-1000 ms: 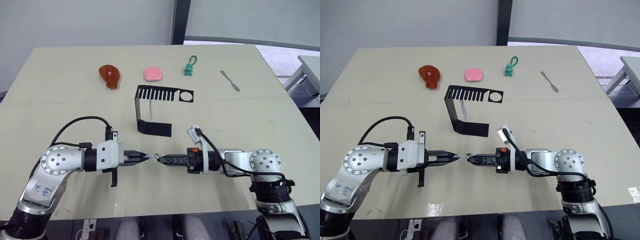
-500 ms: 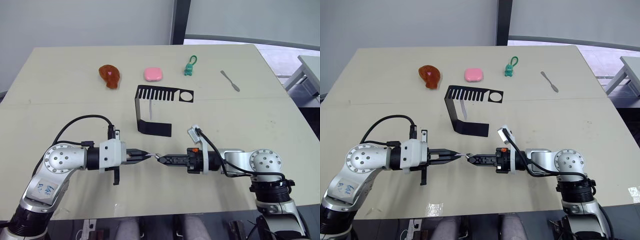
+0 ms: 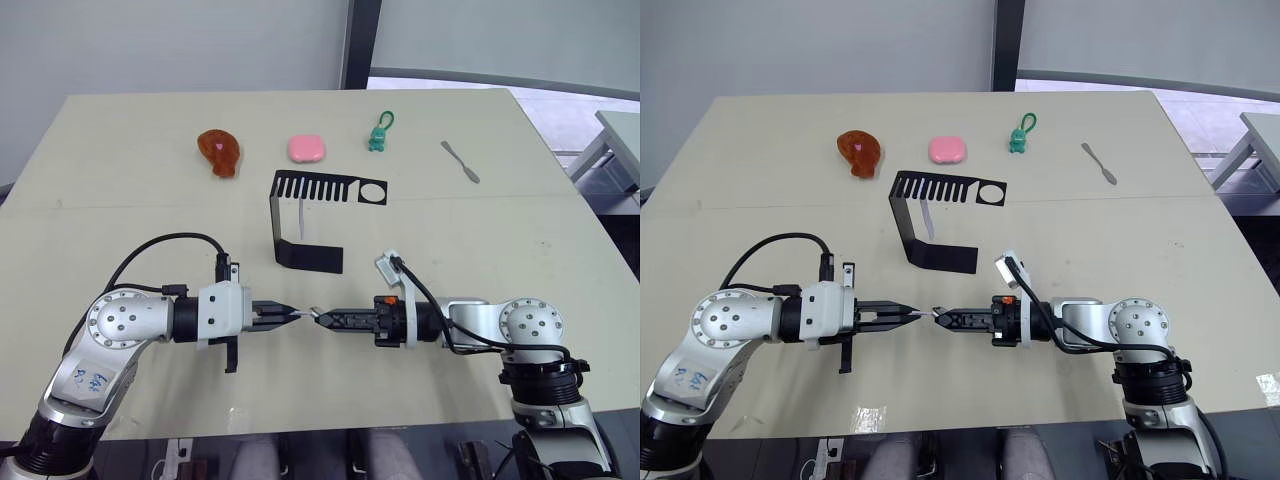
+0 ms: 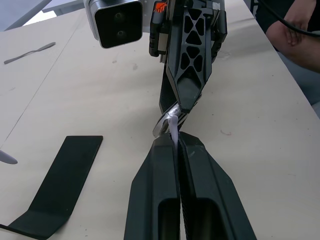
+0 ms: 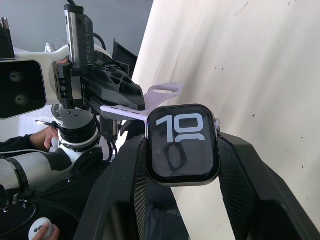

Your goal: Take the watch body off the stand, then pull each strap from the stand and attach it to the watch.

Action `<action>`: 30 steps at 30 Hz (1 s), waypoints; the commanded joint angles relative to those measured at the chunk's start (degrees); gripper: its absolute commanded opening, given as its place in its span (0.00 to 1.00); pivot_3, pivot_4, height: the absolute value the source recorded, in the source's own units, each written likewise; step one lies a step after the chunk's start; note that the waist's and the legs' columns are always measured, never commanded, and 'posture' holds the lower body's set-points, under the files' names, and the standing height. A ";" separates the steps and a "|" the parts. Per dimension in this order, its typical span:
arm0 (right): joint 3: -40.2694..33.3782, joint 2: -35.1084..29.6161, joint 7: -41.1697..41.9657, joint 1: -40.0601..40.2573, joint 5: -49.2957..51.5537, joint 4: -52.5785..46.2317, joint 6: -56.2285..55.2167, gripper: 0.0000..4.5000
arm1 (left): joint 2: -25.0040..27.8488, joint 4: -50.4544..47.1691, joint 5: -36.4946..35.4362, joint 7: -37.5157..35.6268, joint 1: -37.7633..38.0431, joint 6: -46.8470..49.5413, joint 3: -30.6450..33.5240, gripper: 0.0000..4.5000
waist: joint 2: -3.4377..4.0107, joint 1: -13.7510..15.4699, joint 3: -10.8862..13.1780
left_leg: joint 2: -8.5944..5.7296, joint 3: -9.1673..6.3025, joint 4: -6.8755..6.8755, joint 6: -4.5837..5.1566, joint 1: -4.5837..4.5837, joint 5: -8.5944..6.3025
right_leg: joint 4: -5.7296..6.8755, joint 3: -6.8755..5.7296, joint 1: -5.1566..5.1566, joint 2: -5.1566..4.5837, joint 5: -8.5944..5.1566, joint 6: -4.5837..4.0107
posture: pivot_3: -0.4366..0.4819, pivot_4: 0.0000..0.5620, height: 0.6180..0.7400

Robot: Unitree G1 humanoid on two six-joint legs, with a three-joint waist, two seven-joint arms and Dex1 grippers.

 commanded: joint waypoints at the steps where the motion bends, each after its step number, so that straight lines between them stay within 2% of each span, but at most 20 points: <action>1: -0.07 0.02 0.07 -0.31 1.10 -1.08 -0.49 0.33 | 0.79 0.34 0.49 -0.05 -0.44 -1.05 0.64 0.00 | 0.00 0.00 0.00 | 0.00 0.00 0.00 0.00 0.00 0.00 | 0.00 0.00 0.00 0.00 0.00 0.00 | 0.48 0.27 1.00; 30: 0.23 0.26 0.32 -0.26 0.69 -1.42 -0.55 0.33 | -0.08 0.56 0.97 -0.54 -1.17 -2.36 -0.84 0.00 | 0.00 0.00 0.00 | 0.00 0.00 0.00 0.00 0.00 0.00 | 0.00 0.00 0.00 0.00 0.00 0.00 | 0.48 0.27 1.00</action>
